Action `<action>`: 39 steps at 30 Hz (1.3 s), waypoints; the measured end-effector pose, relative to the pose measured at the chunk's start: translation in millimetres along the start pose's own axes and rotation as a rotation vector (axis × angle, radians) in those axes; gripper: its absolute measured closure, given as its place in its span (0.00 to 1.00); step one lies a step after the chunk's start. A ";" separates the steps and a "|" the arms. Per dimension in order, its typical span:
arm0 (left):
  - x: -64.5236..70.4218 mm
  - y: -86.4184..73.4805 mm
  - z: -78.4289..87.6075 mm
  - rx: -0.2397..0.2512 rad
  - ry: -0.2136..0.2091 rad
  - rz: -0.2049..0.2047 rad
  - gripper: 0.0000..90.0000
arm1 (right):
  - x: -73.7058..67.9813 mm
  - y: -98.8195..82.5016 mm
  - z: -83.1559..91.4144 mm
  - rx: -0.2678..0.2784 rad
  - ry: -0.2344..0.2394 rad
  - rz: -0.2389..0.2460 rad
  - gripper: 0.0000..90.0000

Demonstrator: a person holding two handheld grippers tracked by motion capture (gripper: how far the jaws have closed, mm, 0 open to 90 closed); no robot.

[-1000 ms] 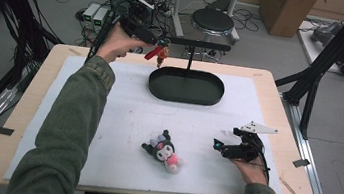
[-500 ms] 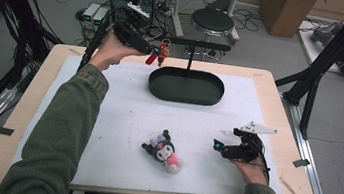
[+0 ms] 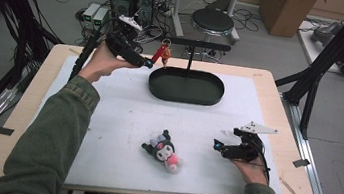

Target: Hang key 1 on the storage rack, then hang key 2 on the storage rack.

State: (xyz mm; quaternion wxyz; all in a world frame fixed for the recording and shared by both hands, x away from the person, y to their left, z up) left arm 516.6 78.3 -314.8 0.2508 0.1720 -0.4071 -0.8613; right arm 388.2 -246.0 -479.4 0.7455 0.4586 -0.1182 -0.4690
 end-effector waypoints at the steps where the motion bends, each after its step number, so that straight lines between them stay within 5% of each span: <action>1: 1.6 -1.9 0.6 -0.001 -0.003 0.000 0.02 | -0.2 0.1 -0.1 0.001 0.001 -0.001 0.01; 16: 27.4 -32.2 5.3 0.010 -0.035 -0.022 0.02 | -0.9 0.0 0.4 -0.001 -0.002 -0.004 0.01; 28: 34.6 -57.3 14.8 0.013 -0.014 -0.022 0.02 | -1.5 -1.3 0.5 -0.006 -0.005 -0.001 0.01; 39: 42.1 -98.9 21.1 -0.027 0.004 -0.006 0.02 | -10.5 1.5 4.1 -0.011 0.006 0.003 0.01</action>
Point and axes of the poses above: each handheld gripper's, and its own axes: z roughly backward along the jaws, y roughly out of its top, x roughly to its right, the point moved 9 cm from there along -z, roughly forward along the jaws, and after that the axes turned 9 degrees about -z, right-handed, at the moved point
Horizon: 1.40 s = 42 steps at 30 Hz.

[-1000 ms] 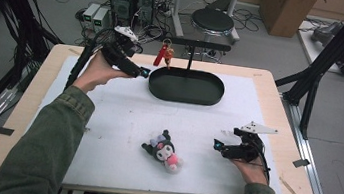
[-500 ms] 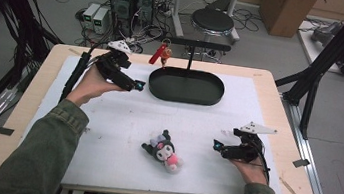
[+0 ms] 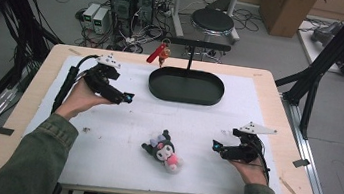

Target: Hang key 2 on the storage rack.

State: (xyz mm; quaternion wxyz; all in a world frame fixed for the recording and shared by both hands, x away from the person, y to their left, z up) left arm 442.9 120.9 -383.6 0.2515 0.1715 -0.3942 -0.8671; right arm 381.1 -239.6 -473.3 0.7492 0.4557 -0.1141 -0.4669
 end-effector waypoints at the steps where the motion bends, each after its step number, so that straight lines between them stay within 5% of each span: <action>1: 0.7 -4.6 0.5 -0.005 0.001 0.001 0.02 | -2.3 0.9 -0.2 0.000 0.003 0.003 0.01; 15: 3.4 -65.5 15.7 -0.055 0.017 0.044 0.02 | -46.1 10.2 -9.1 -0.046 0.034 0.085 0.01; 26: 4.3 -96.9 37.6 -0.021 0.061 0.078 0.02 | -74.4 13.3 -16.7 -0.087 0.053 0.136 0.01; 42: 8.8 -142.7 57.4 -0.054 0.115 0.128 0.02 | -115.3 9.5 -32.8 -0.175 0.091 0.198 0.01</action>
Point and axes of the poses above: each handheld gripper's, and its own axes: z roughly backward along the jaws, y roughly out of its top, x roughly to its right, the point moved 9 cm from there along -z, roughly forward along the jaws, and after that the axes turned 9 degrees about -z, right-handed, at the moved point
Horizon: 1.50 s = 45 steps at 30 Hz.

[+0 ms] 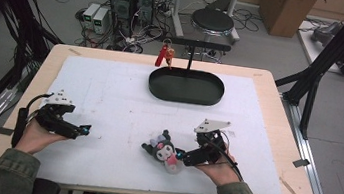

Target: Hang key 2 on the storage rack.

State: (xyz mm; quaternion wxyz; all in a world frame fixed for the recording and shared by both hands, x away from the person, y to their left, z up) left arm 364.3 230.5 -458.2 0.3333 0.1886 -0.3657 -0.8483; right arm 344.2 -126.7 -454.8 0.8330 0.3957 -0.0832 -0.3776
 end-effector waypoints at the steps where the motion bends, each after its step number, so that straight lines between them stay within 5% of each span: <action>1: -0.6 -2.1 0.9 0.005 0.005 0.005 0.02 | -1.8 -0.2 -1.2 -0.005 0.002 0.004 0.01; 11: 1.4 -26.8 5.4 -0.006 0.037 0.051 0.02 | -24.1 -1.8 -20.4 -0.077 0.040 0.028 0.01; 20: 1.5 -44.4 9.1 -0.013 0.090 0.076 0.02 | -41.5 -15.4 -44.1 -0.202 0.009 0.083 0.01; 26: 6.1 -51.0 8.6 -0.040 0.078 0.072 0.02 | -49.5 -21.1 -52.6 -0.224 0.013 0.126 0.08; 29: 5.7 -52.5 9.2 -0.044 0.089 0.069 0.02 | -51.4 -23.9 -55.0 -0.232 0.000 0.159 0.29; 33: 4.9 -55.8 10.7 -0.047 0.099 0.075 0.02 | -54.4 -23.4 -53.3 -0.222 -0.005 0.178 0.37; 45: 5.9 -56.6 10.6 -0.049 0.107 0.060 0.02 | -29.2 1.4 -28.3 -0.138 0.061 -0.013 0.40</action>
Point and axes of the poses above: each handheld gripper's, and its own axes: z roughly backward along the jaws, y roughly out of its top, x roughly to its right, the point moved 9 cm from there along -z, roughly forward along the jaws, and after that the axes turned 9 degrees about -z, right-handed, at the moved point
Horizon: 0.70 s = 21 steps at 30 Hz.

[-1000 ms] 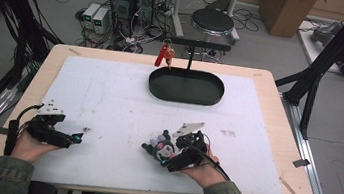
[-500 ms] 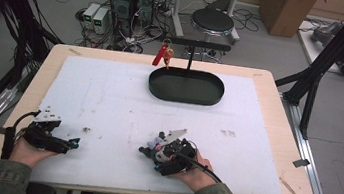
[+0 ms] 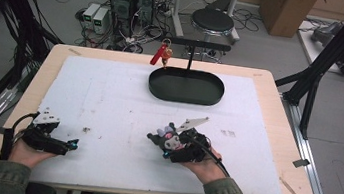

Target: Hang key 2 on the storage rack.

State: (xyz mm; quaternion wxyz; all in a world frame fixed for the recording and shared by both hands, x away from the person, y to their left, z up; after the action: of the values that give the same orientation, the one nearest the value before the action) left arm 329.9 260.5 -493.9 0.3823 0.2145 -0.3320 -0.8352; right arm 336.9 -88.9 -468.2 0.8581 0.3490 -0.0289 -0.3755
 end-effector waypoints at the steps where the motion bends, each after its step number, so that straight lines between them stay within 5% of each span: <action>1: 0.5 0.6 0.1 0.003 -0.002 0.001 0.02 | 2.6 2.9 3.0 0.009 0.004 -0.009 0.39; 6: 5.7 4.5 -1.7 0.009 -0.042 0.006 0.02 | 11.0 15.9 16.6 0.019 0.002 -0.019 0.39; 21: 2.2 2.2 -4.3 0.006 -0.041 0.015 0.02 | 28.3 44.9 41.0 0.035 -0.034 -0.064 0.40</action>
State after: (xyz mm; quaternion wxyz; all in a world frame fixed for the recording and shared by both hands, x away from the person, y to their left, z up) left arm 332.3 256.0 -495.5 0.3809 0.1961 -0.3438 -0.8356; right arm 372.4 -110.1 -415.4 0.8389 0.3582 -0.0386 -0.4081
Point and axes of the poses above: each handheld gripper's, and its own axes: z roughly backward along the jaws, y roughly out of its top, x roughly to its right, the point moved 9 cm from there along -z, roughly forward along the jaws, and after that the axes turned 9 degrees about -z, right-handed, at the moved point
